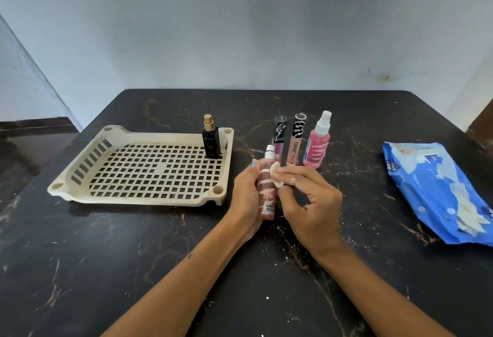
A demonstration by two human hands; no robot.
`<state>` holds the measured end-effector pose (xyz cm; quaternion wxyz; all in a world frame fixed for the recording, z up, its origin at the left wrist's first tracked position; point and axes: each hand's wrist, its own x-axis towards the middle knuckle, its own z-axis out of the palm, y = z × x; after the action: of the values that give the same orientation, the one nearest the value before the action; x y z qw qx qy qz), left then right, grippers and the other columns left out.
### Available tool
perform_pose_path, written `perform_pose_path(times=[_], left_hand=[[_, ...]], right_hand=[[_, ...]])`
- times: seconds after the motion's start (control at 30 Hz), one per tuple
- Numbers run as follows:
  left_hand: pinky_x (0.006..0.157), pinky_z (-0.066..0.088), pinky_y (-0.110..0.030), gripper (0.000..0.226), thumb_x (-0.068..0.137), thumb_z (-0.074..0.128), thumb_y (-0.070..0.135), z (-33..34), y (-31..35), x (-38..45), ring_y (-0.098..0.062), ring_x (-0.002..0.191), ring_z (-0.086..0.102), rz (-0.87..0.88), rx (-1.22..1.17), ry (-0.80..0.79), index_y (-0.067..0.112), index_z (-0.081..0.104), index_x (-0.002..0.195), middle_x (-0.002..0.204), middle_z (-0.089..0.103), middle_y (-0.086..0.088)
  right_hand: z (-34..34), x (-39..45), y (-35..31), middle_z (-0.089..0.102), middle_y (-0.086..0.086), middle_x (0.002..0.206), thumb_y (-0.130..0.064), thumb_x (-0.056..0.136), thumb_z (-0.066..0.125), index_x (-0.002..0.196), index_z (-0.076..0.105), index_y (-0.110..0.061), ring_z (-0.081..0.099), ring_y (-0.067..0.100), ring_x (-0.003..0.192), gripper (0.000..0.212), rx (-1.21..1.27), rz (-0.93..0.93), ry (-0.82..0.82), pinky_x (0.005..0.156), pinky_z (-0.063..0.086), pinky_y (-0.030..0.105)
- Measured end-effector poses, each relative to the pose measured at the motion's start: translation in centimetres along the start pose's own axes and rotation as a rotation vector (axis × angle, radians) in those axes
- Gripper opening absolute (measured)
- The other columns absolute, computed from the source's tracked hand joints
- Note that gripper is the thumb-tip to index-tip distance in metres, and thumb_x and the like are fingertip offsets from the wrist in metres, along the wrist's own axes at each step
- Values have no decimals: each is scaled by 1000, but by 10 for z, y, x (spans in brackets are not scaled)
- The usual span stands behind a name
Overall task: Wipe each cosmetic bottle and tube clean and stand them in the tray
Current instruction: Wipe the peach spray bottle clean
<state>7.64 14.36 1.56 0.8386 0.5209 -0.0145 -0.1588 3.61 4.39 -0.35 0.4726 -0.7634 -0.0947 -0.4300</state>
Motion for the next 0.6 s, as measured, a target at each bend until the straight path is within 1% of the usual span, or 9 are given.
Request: perform_pose_path(times=[0.07, 0.13, 0.17, 0.23, 0.3, 0.37, 0.47, 0.53, 0.6], left_hand=[[77, 52, -32, 41, 100, 29, 25, 0, 0, 0, -19, 80, 65, 5, 9, 3, 4, 63, 111, 90, 69, -12], [67, 49, -28, 38, 100, 30, 24, 1, -2, 0, -16, 71, 61, 16, 34, 18, 6, 64, 103, 83, 66, -10], [66, 47, -29, 37, 100, 31, 24, 1, -2, 0, -17, 71, 59, 19, 40, 23, 7, 64, 100, 83, 64, -11], [75, 48, -34, 38, 100, 32, 25, 2, 0, -1, -22, 79, 60, 13, 30, 18, 6, 64, 101, 91, 64, -16], [85, 49, -38, 40, 100, 30, 25, 1, 1, -1, -24, 87, 63, 7, 15, 10, 5, 64, 106, 98, 67, -18], [77, 52, -33, 39, 100, 30, 23, 1, 0, -1, -20, 82, 64, 31, 45, -5, 4, 63, 108, 91, 69, -12], [61, 49, -26, 34, 99, 31, 16, 2, -3, -1, -16, 69, 60, 88, 135, -4, 7, 63, 97, 76, 65, -6], [61, 49, -26, 32, 98, 32, 14, 2, -4, -1, -15, 69, 59, 107, 161, -6, 7, 63, 94, 75, 64, -7], [64, 49, -27, 32, 98, 32, 13, 1, -3, -2, -15, 70, 60, 126, 169, -21, 6, 63, 94, 75, 64, -7]], right_hand=[[-2, 0, 2, 72, -1, 95, 1, 80, 63, 91, 76, -6, 67, 5, 93, 18, 4, 38, 25, 87, 54, 23], [-2, 2, 3, 71, -3, 99, 3, 81, 61, 95, 76, -6, 66, 3, 96, 22, -6, 78, 40, 89, 53, 21], [-1, 2, 3, 71, -3, 103, 1, 82, 59, 98, 75, -6, 65, 4, 99, 23, -17, 70, 30, 92, 51, 20], [0, 1, 1, 71, 0, 105, -4, 84, 57, 100, 75, -4, 66, 7, 101, 24, -26, 14, -5, 93, 50, 19], [-1, -1, 0, 72, 1, 100, -3, 83, 59, 94, 76, -4, 67, 8, 96, 21, -11, -13, -11, 90, 53, 22], [-3, 0, 2, 72, 1, 95, 2, 80, 61, 91, 76, -4, 68, 7, 92, 19, -14, 15, 28, 87, 55, 24], [-3, 3, 2, 70, 1, 104, -4, 86, 54, 100, 74, -2, 64, 9, 100, 24, -62, 7, 38, 94, 49, 19], [-2, 4, 0, 68, 4, 108, -5, 87, 52, 104, 73, 0, 62, 12, 104, 27, -86, -67, -1, 98, 46, 20], [-2, 4, 1, 69, 5, 105, -4, 87, 54, 101, 74, 0, 63, 15, 102, 24, -89, -111, 0, 96, 48, 24]])
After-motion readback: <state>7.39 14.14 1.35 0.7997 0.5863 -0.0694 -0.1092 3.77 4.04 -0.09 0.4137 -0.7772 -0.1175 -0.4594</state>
